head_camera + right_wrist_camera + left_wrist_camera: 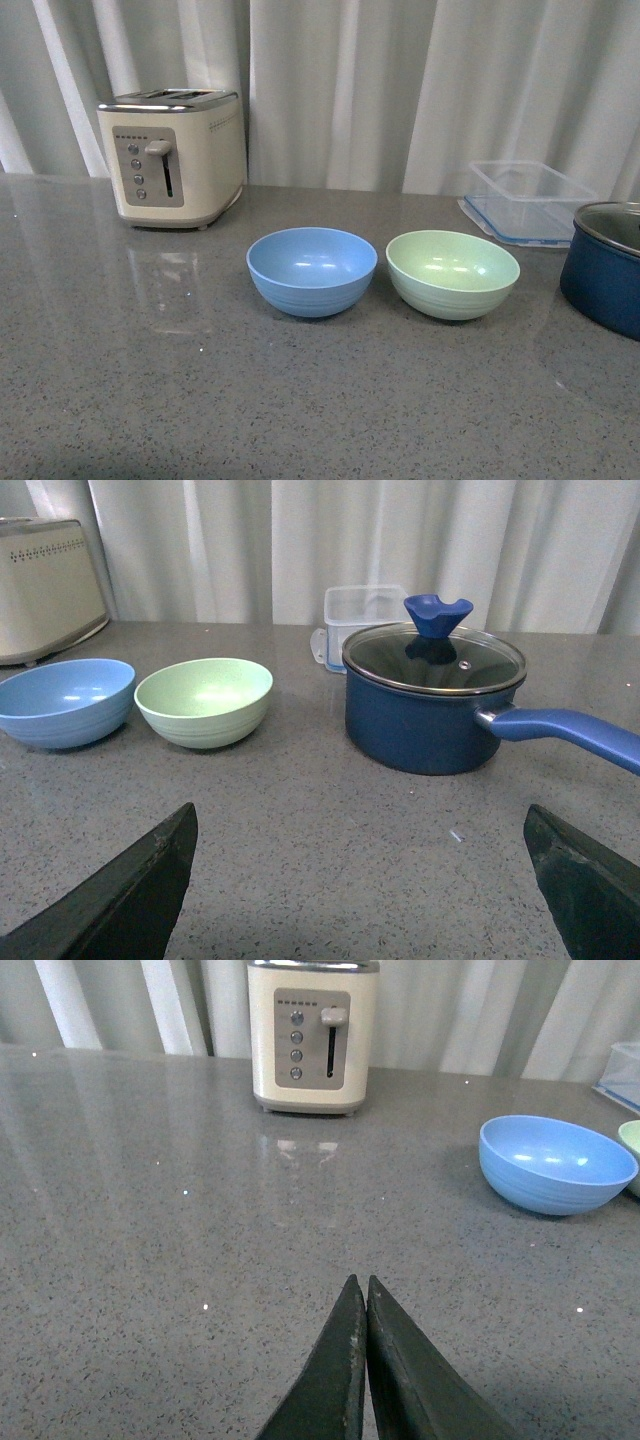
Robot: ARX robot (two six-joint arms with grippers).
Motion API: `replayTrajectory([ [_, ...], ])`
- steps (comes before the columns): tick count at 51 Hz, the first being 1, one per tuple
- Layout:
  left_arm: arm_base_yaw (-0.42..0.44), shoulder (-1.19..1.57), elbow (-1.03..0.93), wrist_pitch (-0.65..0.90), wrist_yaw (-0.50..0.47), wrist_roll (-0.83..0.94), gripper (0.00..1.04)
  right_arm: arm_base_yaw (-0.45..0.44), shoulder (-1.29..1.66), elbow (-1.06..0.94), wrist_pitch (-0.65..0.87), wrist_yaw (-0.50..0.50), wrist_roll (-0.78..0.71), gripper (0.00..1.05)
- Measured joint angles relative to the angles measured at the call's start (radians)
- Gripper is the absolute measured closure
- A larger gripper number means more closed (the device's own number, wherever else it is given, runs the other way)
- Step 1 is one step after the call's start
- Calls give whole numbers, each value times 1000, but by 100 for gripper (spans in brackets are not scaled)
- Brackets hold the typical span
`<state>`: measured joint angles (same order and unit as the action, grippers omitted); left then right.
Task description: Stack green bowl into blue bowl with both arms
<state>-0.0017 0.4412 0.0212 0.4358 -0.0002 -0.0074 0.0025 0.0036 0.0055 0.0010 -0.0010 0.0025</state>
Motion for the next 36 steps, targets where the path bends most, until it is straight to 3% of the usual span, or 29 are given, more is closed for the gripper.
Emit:
replayTrajectory([
  [36,0,-256,0,-248,0,0,101,0,0,0,0,0,0,10],
])
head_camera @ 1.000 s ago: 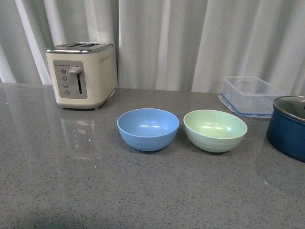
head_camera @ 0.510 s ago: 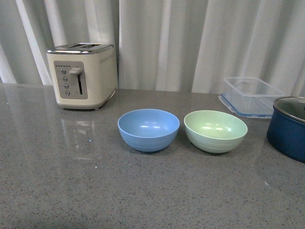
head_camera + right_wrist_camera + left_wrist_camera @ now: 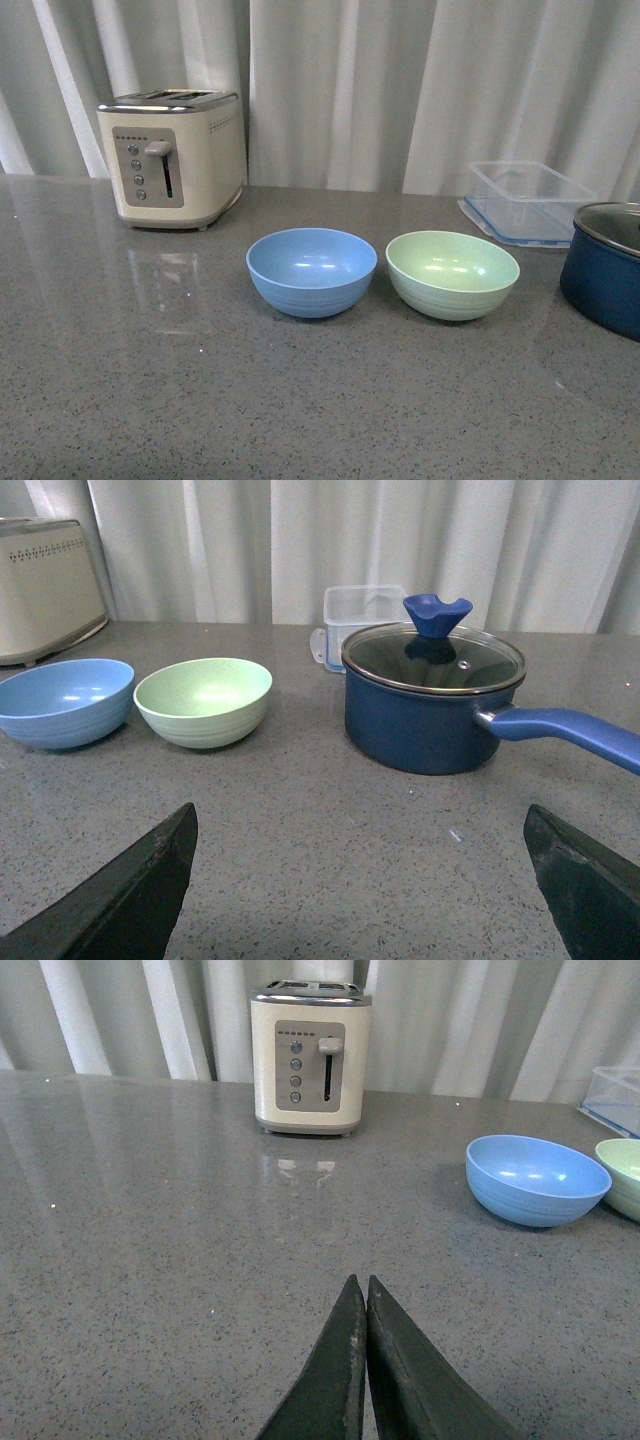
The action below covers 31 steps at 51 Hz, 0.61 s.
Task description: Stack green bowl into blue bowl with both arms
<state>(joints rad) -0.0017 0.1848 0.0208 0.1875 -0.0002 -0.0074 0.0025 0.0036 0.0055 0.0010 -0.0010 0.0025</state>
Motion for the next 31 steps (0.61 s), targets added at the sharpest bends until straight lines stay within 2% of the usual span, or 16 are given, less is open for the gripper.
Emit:
replayTrajectory([
  [3,0,-12,0,-12,0,0,101,0,0,0,0,0,0,10],
  [8,0,-127,0,-162,0,0,101,0,0,0,0,0,0,10],
  [17,0,-180,0,-185,0,0,101,0,0,0,0,0,0,10],
  [31,0,-181,0,-187,0,0,57,0,0,0,0,0,0,10],
])
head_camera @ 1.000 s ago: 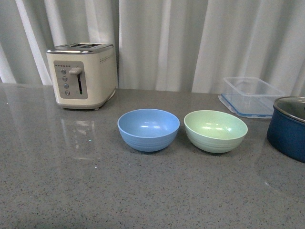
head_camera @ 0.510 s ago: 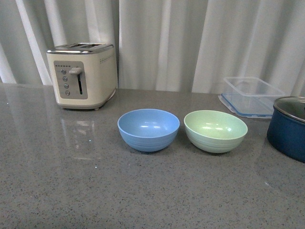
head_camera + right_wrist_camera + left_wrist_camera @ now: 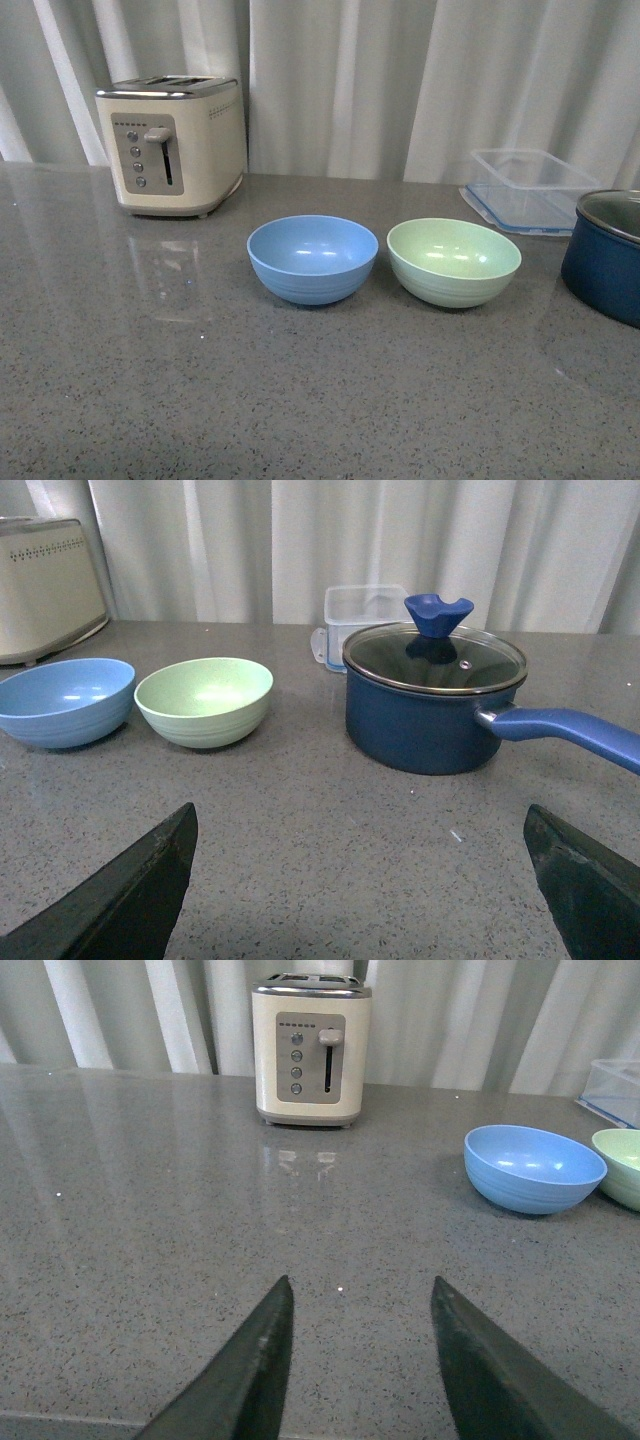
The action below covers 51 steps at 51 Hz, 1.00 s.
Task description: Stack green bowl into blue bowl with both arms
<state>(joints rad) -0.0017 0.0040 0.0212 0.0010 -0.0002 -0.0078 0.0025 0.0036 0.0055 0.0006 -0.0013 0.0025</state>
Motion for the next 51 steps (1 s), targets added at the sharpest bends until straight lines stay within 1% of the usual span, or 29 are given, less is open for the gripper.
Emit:
replayTrajectory([
  [15,0,-1,0,0,0,0,12,0,0,0,0,0,0,10],
  [17,0,-1,0,0,0,0,7,-10,10,6,-21,-35,-13,10],
  [18,0,-1,0,0,0,1,5,-23,25,22,-60,-84,-25,10],
  [19,0,-1,0,0,-2,2,5,-31,51,41,-100,-127,-42,10],
  [21,0,-1,0,0,-1,1,7,-37,98,71,-143,-176,-56,10],
  [24,0,-1,0,0,0,2,7,-33,176,121,-168,-221,-61,10],
  [28,0,-1,0,0,0,2,7,-10,268,192,-174,-206,-60,10],
  [32,0,-1,0,0,0,2,7,8,383,294,-203,-215,-31,10],
  [37,0,-1,0,0,0,2,7,25,556,433,-262,-267,37,10],
  [39,0,-1,0,0,0,2,7,35,659,508,-293,-298,91,10],
  [42,0,-1,0,0,0,2,7,76,820,626,-340,-266,135,10],
  [47,0,-1,0,0,0,2,7,131,995,771,-365,-218,174,10],
  [51,0,-1,0,0,0,2,7,167,1150,911,-376,-161,214,10],
])
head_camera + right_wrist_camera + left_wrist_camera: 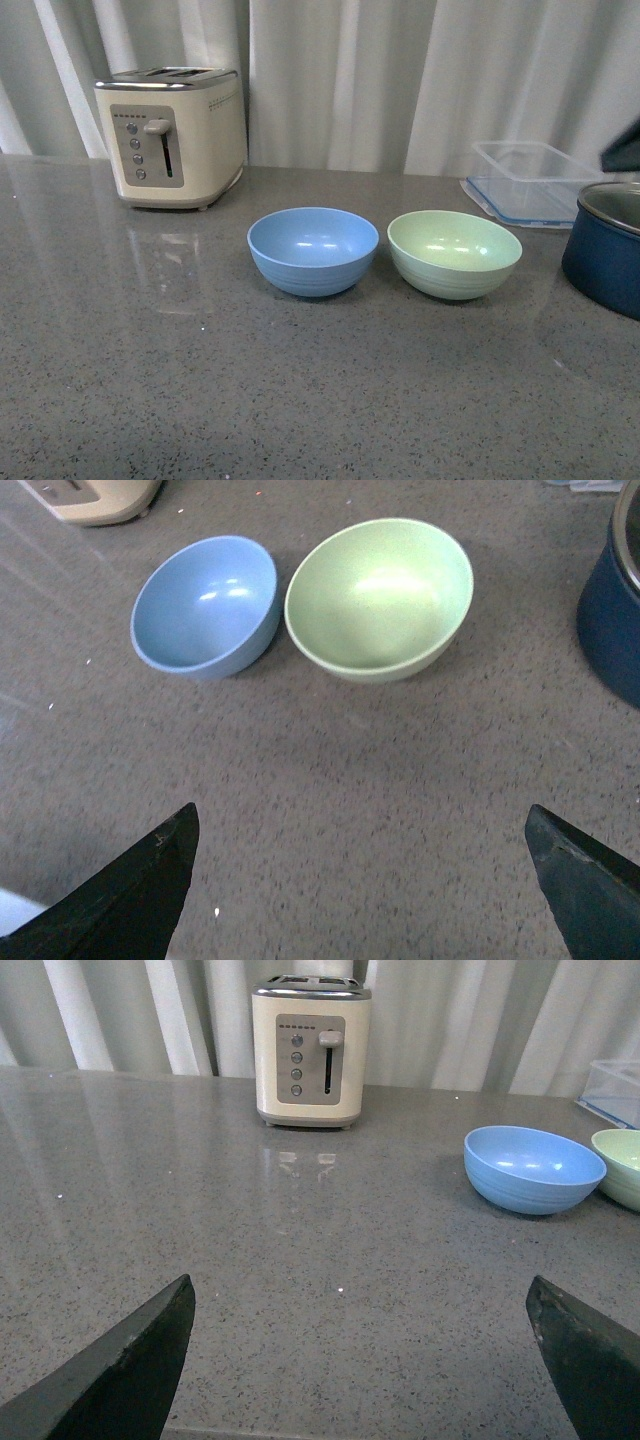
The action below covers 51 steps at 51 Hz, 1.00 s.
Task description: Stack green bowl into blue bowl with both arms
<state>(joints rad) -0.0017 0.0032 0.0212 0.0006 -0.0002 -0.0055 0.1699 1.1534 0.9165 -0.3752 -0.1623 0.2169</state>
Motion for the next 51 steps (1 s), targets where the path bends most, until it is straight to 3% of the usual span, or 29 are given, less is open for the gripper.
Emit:
replayTrajectory([
  [21,0,0,0,0,0,0,7,20,491,393,-64,188,208,10],
  [51,0,0,0,0,0,0,7,27,829,586,-72,313,235,10],
])
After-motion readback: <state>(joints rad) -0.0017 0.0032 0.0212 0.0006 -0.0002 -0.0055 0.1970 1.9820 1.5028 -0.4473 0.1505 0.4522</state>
